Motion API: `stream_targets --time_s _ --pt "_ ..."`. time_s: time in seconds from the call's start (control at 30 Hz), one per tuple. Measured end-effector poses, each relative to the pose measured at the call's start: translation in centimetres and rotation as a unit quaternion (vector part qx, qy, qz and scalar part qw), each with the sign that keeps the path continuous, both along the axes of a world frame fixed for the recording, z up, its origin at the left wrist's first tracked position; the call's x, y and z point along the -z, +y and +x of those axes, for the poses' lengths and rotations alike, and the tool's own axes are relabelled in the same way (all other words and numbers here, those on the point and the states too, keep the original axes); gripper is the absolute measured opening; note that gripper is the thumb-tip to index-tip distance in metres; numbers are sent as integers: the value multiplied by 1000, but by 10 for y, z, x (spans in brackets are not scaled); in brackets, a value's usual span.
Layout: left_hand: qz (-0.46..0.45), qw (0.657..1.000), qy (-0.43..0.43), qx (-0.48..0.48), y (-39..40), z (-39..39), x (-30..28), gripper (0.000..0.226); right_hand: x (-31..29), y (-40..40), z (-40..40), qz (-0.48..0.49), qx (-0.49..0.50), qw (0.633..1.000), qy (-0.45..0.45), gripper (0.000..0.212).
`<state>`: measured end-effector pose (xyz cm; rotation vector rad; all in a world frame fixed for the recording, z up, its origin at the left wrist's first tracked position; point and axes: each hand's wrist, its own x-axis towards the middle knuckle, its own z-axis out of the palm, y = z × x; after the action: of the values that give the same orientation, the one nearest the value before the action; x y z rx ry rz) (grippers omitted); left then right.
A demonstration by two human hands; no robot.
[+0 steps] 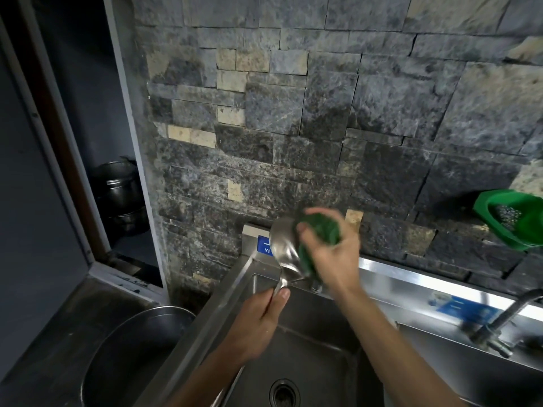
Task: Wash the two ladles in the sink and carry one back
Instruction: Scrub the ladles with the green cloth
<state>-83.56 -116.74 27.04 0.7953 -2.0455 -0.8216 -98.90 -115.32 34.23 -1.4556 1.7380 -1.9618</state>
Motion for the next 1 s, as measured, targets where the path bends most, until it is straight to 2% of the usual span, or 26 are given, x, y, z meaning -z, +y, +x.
stream_targets --time_s 0.03,0.07,0.1,0.13,0.2,0.23,0.3,0.33,0.37,0.43,0.47,0.5,0.53,0.57,0.6,0.63,0.67,0.7,0.8,0.87,0.93,1.0 --pt "26 1000 -6 17 -3 -1 1 41 6 5 12 -6 -13 989 149 30" --pt "48 998 -17 28 -5 -3 3 44 8 4 17 15 -3 963 270 33" --pt "58 997 -30 29 -6 -6 4 45 3 -2 17 60 6 952 302 32" --pt "59 997 -41 26 -5 -7 6 44 -11 -11 14 102 18 958 267 29" --pt "40 998 -36 23 -1 -7 7 42 -29 -34 -11 172 31 984 39 19" --pt "37 999 -28 26 1 -4 7 42 -34 -40 -24 207 13 972 -109 24" --pt "52 998 -26 35 -3 1 9 42 -25 -39 -45 216 -38 913 -344 54" --pt "64 997 -26 32 -6 2 10 43 -13 -33 -43 172 -50 892 -416 59" --pt "75 997 -21 22 -8 3 9 44 2 -29 -32 106 -53 877 -466 53" --pt "94 996 6 -8 -14 -3 5 45 25 -19 8 -25 -19 873 -487 38" --pt "106 994 13 -12 -17 -7 3 43 31 -15 28 -86 22 891 -445 33" --pt "111 994 12 -7 -19 -9 -1 41 33 -14 44 -132 60 926 -349 32" --pt "109 994 3 1 -21 -11 -2 36 35 -10 58 -149 91 964 -202 34" --pt "100 995 -8 9 -21 -12 -2 29 37 -11 61 -152 118 981 -28 37" --pt "89 996 -19 13 -21 -12 -2 25 35 -17 55 -132 140 973 126 38" --pt "82 996 -25 13 -19 -11 -1 25 34 -22 49 -104 161 953 233 39" --pt "85 996 -24 11 -18 -10 -1 26 27 -25 47 -76 185 937 287 39" --pt "93 995 -18 11 -17 -11 -3 27 20 -28 47 -59 206 931 295 38" --pt "124 992 -5 26 -6 -10 -12 39 -9 -32 50 -2 226 954 199 33" --pt "97 995 -22 28 6 2 -7 44 -20 -36 21 102 206 972 48 31" --pt "96 995 -1 36 19 16 -2 42 -18 -35 -26 202 192 948 -157 36" --pt "148 986 14 69 15 21 -3 45 4 -21 -54 211 150 911 -320 41"
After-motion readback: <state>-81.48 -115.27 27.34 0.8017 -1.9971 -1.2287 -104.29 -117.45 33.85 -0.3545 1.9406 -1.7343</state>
